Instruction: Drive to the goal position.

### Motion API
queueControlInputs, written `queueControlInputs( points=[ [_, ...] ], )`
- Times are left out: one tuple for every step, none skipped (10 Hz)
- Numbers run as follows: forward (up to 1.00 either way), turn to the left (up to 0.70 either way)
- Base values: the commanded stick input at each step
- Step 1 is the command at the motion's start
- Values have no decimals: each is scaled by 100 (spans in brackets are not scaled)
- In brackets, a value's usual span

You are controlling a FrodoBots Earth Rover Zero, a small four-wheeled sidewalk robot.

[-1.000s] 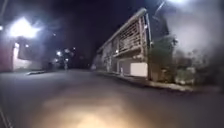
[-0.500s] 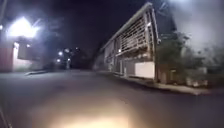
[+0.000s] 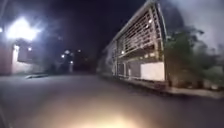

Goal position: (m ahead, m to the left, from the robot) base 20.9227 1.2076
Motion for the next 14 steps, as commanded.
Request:
queueControlInputs(
  points=[
    [85, 1],
    [85, 1],
    [85, 1],
    [85, 1],
    [85, 1],
    [85, 1],
    [85, 1],
    [85, 1],
    [85, 1],
    [85, 1],
    [85, 1],
    [85, 2],
    [85, 2],
    [85, 2]
  ],
)
